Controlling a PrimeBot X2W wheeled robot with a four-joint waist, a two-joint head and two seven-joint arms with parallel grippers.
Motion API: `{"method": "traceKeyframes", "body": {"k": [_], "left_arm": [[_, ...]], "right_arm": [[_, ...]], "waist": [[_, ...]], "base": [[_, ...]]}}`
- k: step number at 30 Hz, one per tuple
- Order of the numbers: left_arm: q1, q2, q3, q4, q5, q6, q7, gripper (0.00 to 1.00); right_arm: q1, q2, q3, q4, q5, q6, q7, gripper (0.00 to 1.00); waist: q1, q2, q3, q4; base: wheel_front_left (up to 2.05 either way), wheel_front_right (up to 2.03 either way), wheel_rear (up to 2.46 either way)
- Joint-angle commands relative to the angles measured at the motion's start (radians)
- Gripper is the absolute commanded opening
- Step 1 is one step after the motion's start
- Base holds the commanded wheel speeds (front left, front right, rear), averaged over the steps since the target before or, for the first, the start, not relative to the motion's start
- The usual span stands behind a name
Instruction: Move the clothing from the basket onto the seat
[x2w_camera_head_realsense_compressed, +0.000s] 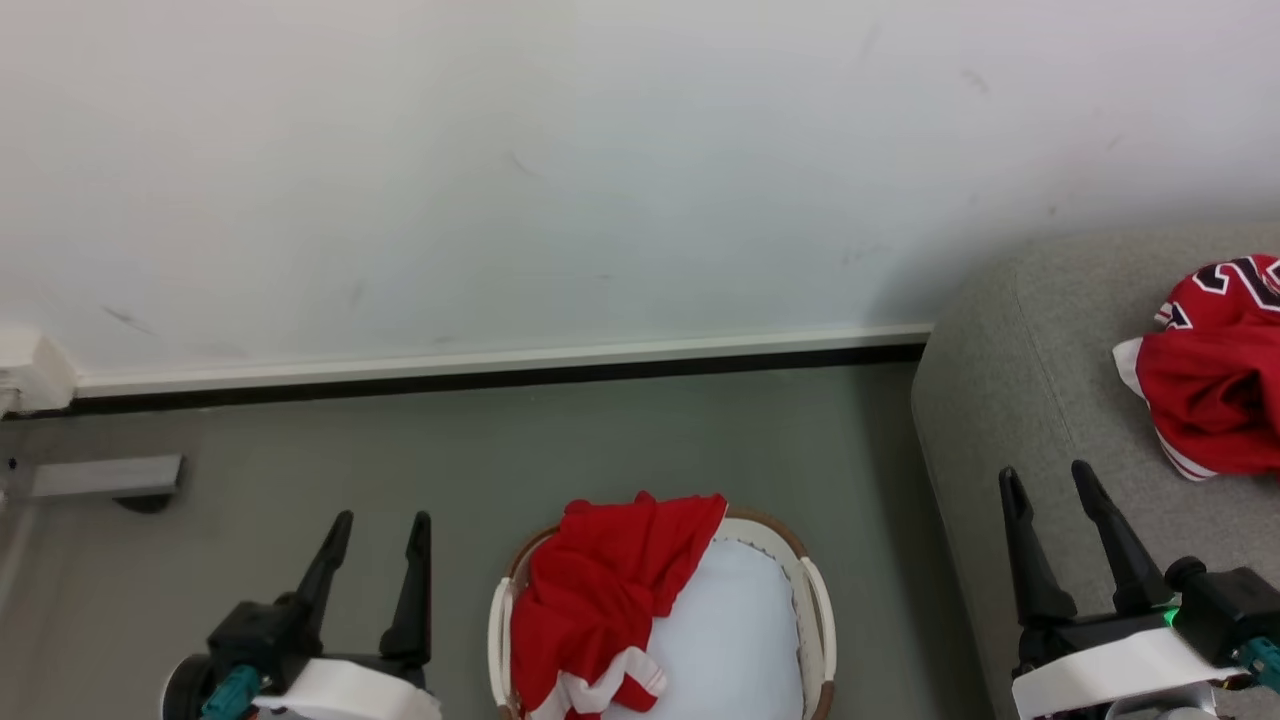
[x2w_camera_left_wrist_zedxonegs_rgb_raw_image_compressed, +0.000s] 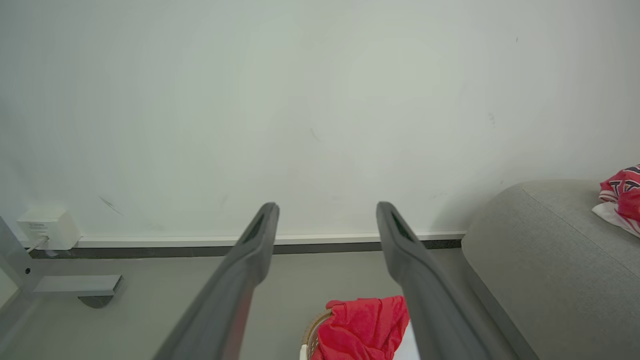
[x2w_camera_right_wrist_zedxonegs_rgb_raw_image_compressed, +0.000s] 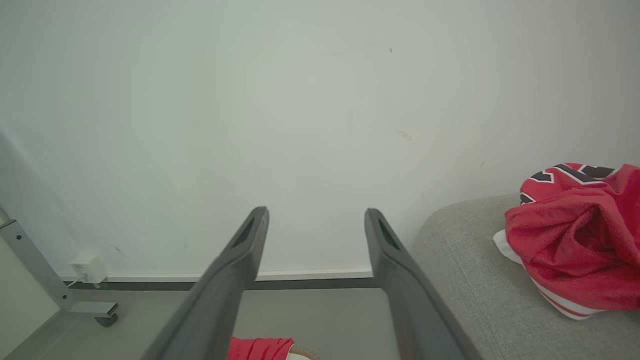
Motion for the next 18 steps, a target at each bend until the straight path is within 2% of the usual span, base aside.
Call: {"method": "traceKeyframes", "body": {"k": [1, 11, 18], "left_arm": [[-0.028, 0.002, -0.007, 0.012, 0.016, -0.006, 0.0, 1.0], [-0.184, 0.031, -0.059, 0.131, 0.036, -0.02, 0.0, 1.0], [-0.34, 0.083, -0.134, 0.345, 0.041, -0.025, 0.002, 1.0]], "right_arm": [[-0.02, -0.008, -0.011, -0.011, -0.011, -0.002, -0.003, 1.0], [-0.105, 0.022, -0.046, -0.083, -0.036, -0.002, -0.002, 1.0], [-0.142, 0.057, -0.065, -0.166, -0.052, -0.002, -0.002, 1.0]], "waist": [[0.0, 0.0, 0.054, -0.029], [0.0, 0.0, 0.257, -0.113], [0.0, 0.0, 0.39, -0.169]], "base": [[0.0, 0.0, 0.0], [0.0, 0.0, 0.0], [0.0, 0.0, 0.0]]}}
